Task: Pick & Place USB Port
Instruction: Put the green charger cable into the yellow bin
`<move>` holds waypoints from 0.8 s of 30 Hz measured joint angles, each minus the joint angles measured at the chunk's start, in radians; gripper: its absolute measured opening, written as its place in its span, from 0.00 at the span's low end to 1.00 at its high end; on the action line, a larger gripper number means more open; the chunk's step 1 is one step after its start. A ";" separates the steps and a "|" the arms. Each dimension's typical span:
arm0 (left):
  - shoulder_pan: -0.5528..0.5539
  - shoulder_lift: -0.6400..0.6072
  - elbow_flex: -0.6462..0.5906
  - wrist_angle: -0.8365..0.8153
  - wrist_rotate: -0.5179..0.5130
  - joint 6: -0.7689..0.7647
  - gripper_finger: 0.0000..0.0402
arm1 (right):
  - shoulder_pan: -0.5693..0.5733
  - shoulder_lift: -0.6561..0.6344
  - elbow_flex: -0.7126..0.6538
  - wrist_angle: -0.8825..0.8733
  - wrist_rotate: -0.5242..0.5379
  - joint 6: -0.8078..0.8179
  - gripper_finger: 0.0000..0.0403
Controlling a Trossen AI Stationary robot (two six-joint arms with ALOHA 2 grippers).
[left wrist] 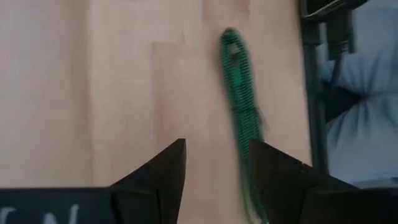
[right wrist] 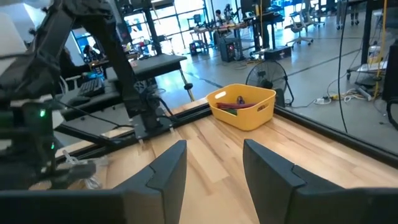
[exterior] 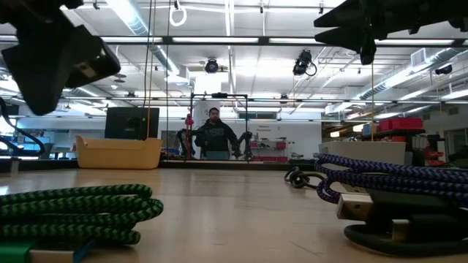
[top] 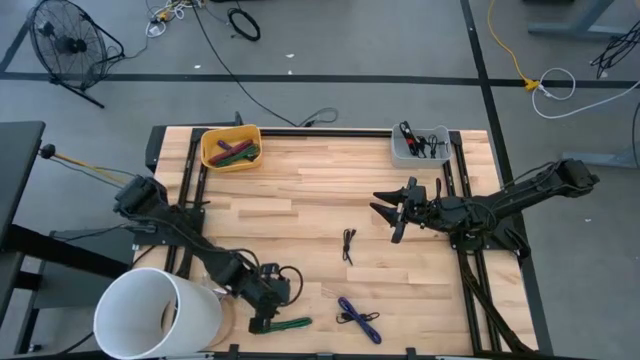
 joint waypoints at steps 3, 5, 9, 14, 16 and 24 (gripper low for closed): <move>-0.020 0.035 0.000 0.085 0.005 -0.030 0.46 | 0.000 0.000 0.000 -0.001 0.000 0.024 0.40; -0.034 0.056 0.000 0.118 0.005 -0.053 0.46 | 0.000 0.000 0.000 -0.008 0.000 0.046 0.40; -0.054 0.090 0.000 0.147 -0.011 -0.107 0.45 | 0.000 0.000 0.000 -0.017 0.000 0.069 0.40; -0.061 0.134 0.000 0.159 -0.021 -0.160 0.45 | 0.000 0.000 0.000 -0.025 0.000 0.092 0.40; -0.062 0.156 0.000 0.162 -0.022 -0.180 0.45 | 0.000 0.000 0.000 -0.026 0.000 0.094 0.40; -0.064 0.201 0.003 0.196 0.011 -0.212 0.45 | 0.000 0.000 0.000 -0.049 0.008 0.094 0.40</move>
